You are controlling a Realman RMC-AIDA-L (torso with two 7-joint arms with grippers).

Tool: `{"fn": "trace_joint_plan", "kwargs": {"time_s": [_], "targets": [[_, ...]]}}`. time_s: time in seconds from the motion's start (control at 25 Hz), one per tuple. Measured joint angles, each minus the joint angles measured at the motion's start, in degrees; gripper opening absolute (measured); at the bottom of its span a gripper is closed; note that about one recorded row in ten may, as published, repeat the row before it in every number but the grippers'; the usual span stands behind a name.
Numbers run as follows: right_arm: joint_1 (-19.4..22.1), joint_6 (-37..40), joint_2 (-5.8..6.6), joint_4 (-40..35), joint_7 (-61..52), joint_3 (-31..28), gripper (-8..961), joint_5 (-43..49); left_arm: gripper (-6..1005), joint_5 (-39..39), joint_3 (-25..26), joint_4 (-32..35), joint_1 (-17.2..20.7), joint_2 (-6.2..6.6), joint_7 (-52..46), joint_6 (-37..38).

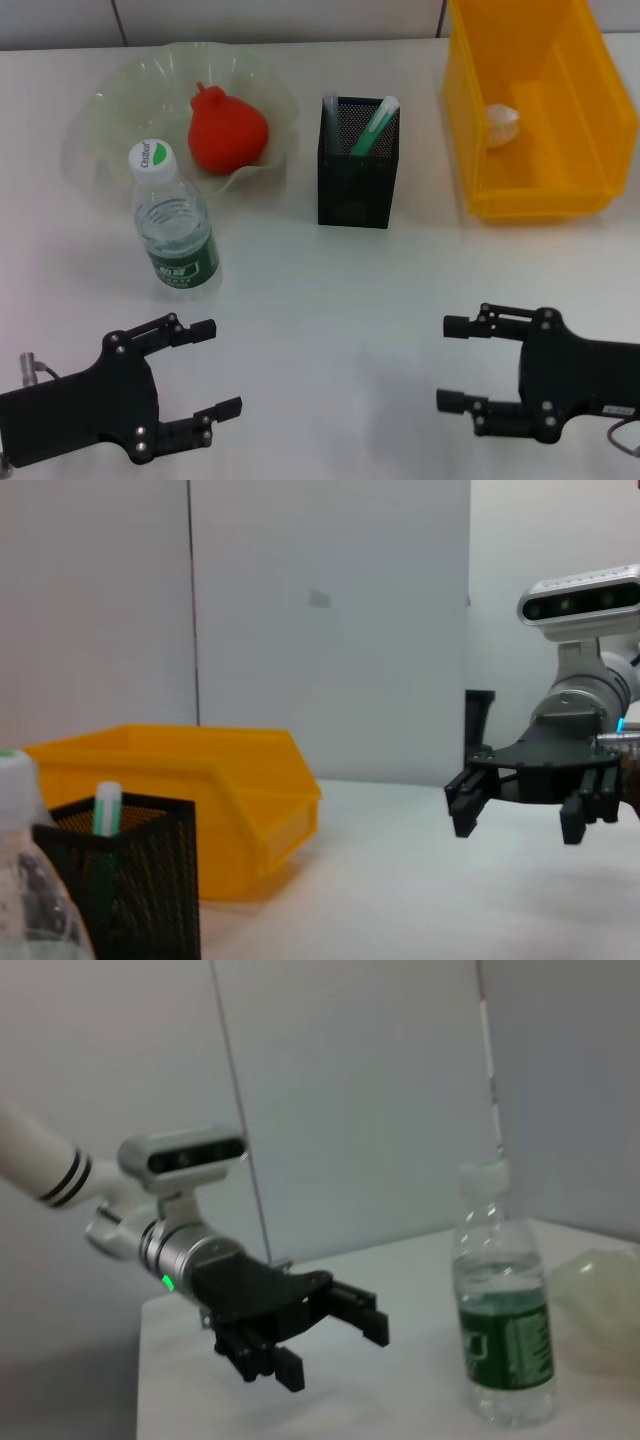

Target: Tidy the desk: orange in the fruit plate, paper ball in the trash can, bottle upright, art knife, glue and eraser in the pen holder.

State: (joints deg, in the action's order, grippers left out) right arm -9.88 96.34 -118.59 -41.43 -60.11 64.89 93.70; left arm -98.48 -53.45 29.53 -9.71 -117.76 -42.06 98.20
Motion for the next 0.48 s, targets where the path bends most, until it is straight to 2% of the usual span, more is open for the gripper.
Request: {"fn": "trace_joint_plan", "kwargs": {"time_s": [0.12, 0.44, 0.48], "targets": [[-0.6, 0.0, -0.63, 0.8, 1.4, -0.6, 595, 1.7, 784, -1.1, 0.2, 0.0, -0.2, -0.3, 0.0, -0.2], [-2.3, -0.1, -0.6, 5.0, 5.9, -1.4, 847, 1.4, 784, -1.2, 0.3, -0.3, -0.3, -0.36, 0.1, -0.3], [-2.3, -0.1, -0.6, 5.0, 5.9, -1.4, 847, 1.4, 784, -1.3, 0.3, -0.3, -0.3, -0.37, 0.1, -0.3]]}}
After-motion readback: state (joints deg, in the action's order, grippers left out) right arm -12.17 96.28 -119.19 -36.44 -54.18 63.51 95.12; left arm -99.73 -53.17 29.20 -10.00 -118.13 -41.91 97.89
